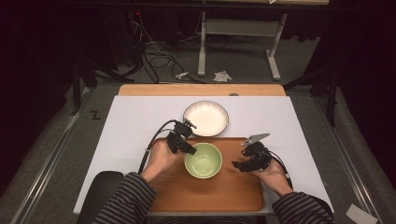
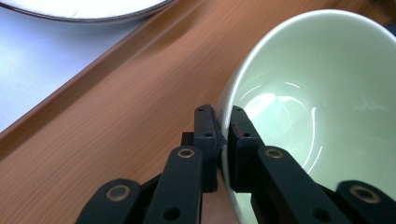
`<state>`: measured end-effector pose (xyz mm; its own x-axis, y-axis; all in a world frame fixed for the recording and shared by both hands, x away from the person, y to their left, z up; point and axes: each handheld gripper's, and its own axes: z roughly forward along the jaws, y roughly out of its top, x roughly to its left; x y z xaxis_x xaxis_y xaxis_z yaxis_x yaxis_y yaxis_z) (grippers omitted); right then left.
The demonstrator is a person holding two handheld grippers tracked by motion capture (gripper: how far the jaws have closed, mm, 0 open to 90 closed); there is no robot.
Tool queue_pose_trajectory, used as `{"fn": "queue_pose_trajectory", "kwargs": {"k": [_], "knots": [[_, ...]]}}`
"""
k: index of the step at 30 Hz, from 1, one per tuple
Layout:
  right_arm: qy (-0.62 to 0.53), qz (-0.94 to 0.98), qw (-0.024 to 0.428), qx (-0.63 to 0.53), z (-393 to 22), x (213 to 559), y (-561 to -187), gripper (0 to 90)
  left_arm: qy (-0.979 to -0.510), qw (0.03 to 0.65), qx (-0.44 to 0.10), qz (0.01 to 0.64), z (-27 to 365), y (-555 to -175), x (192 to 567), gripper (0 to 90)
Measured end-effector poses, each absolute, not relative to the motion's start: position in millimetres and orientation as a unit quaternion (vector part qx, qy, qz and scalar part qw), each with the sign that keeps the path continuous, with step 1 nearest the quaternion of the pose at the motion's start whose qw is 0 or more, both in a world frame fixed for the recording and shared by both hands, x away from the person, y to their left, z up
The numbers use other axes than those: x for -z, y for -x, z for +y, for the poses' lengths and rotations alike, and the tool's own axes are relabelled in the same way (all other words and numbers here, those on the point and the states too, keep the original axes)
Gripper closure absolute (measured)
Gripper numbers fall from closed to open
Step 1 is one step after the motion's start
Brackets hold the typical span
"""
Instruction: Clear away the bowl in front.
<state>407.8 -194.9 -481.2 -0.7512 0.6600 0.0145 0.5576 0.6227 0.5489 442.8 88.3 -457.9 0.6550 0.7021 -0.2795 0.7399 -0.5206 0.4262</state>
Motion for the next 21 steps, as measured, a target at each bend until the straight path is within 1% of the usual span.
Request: {"fn": "queue_pose_trajectory", "kwargs": {"k": [21], "knots": [[-0.341,0.896,0.094,-0.268,-194.0,481.4,-407.3,38.6,-0.866,0.27,0.032,0.419,89.2,-441.8,460.4,84.1]]}}
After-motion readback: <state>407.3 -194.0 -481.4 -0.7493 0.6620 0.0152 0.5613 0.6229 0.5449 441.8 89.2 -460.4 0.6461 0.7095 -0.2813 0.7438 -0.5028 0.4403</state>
